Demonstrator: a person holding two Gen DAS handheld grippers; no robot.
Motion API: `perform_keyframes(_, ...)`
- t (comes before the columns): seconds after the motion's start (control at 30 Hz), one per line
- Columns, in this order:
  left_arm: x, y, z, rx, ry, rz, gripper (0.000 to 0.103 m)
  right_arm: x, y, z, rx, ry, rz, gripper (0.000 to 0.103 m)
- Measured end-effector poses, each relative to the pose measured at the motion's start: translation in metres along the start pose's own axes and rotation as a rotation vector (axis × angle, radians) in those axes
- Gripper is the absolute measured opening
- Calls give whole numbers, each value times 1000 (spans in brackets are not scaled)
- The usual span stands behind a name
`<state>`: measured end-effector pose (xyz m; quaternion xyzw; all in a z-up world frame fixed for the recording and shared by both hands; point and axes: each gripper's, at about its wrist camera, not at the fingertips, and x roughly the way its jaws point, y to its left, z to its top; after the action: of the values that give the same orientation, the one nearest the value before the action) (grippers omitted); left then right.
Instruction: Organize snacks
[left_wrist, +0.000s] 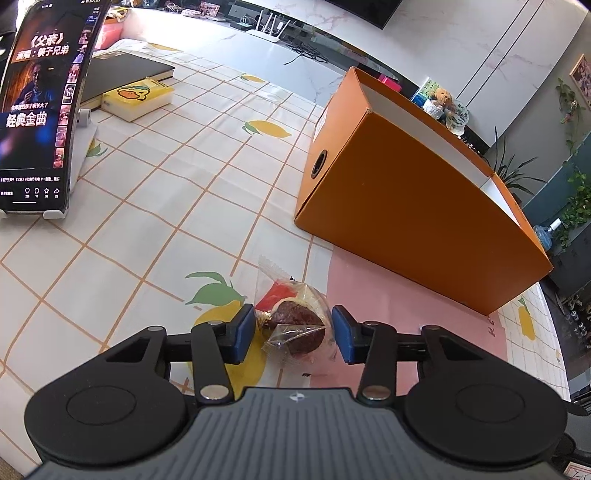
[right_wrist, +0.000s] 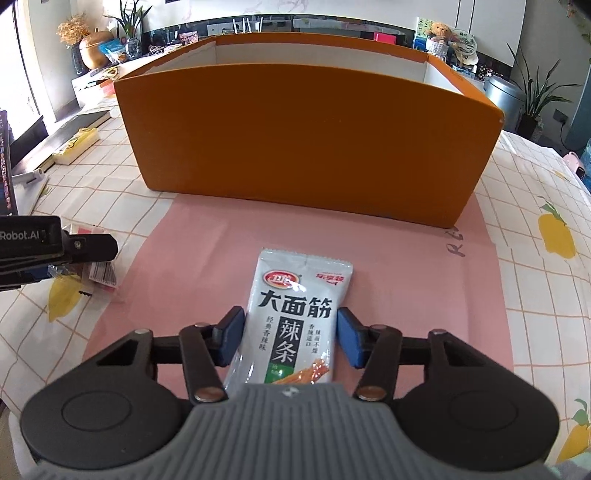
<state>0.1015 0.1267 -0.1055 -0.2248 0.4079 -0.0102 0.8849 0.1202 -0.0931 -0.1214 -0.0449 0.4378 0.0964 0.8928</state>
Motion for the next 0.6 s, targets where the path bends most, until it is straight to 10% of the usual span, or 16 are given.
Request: perform_keyframes(0.6, -32, -34, -13, 118, -44, -22, 38, -34, -35, -2, 85, -57, 97, 47)
